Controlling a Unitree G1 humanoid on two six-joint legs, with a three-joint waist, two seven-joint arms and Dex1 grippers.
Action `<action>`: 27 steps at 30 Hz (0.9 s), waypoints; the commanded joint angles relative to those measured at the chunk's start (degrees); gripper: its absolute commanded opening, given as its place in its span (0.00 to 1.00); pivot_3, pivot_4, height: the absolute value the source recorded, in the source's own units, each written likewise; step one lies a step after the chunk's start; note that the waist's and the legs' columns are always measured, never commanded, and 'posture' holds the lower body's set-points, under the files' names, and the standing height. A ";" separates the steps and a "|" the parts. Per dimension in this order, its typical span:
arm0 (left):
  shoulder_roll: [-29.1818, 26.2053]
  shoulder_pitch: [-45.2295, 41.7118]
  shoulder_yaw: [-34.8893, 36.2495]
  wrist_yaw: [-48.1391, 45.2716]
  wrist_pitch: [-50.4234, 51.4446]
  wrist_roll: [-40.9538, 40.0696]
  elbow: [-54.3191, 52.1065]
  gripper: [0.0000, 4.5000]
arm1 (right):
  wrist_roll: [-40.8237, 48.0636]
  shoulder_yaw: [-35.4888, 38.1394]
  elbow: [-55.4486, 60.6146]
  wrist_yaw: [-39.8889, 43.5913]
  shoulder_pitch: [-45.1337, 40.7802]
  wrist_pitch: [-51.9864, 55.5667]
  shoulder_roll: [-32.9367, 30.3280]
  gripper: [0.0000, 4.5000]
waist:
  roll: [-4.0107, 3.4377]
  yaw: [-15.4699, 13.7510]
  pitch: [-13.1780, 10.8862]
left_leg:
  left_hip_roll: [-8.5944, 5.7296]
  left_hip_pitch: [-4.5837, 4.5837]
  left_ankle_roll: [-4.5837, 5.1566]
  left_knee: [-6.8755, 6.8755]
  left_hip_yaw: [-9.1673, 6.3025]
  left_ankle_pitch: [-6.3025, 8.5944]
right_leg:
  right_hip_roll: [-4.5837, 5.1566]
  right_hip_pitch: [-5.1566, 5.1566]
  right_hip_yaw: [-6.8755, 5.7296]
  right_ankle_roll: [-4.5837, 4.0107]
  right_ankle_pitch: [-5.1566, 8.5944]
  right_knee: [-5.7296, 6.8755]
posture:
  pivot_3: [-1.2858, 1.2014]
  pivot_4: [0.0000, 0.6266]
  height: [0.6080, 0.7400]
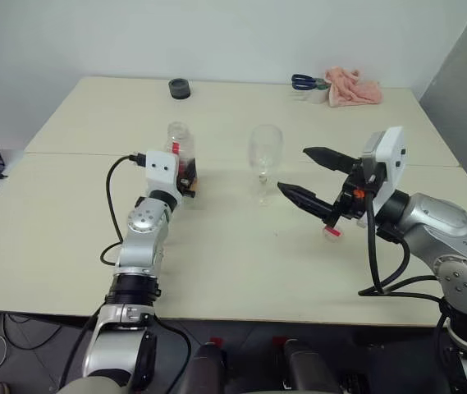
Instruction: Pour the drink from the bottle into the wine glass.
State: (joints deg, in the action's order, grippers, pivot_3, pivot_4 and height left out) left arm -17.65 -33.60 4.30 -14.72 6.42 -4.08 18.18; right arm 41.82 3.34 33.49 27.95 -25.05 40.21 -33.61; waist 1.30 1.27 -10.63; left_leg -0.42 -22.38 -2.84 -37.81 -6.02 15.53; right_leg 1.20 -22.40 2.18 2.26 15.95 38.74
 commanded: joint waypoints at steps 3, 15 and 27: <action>-4.38 -8.55 -3.08 -9.06 -2.15 0.79 1.30 0.39 | -5.36 2.34 -2.96 0.83 2.23 -7.45 0.82 1.00 | -0.02 0.09 -0.01 | 0.00 -0.04 -0.01 0.00 -0.06 0.00 | -0.01 -0.01 -0.07 0.00 0.00 0.00 | 0.52 0.24 1.00; -9.81 -27.00 -9.20 -18.31 -16.28 8.19 22.90 0.39 | -9.44 3.62 -3.80 1.34 5.84 -11.86 1.51 1.00 | -0.02 0.43 -0.02 | -0.01 -0.52 0.00 -0.07 0.09 -0.02 | -0.02 -0.67 0.08 -0.01 0.00 0.23 | 0.52 0.24 1.00; -10.07 -37.84 -15.25 -19.16 -32.30 17.18 38.05 0.39 | -11.59 2.86 -3.98 0.27 5.90 -12.97 3.76 1.00 | -0.01 0.44 -0.02 | -0.01 -0.60 0.01 -0.04 0.26 -0.01 | -0.02 -0.81 0.20 -0.01 -0.01 0.23 | 0.52 0.24 1.00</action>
State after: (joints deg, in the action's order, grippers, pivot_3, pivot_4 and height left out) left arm -26.98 -68.53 -10.71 -34.57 -22.67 11.96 56.42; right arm 30.38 5.52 27.71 28.48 -19.00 29.15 -30.19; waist 1.28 1.71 -10.65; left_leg -0.44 -22.98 -2.84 -37.86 -5.76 15.52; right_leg 1.18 -23.21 2.38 2.25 15.95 38.98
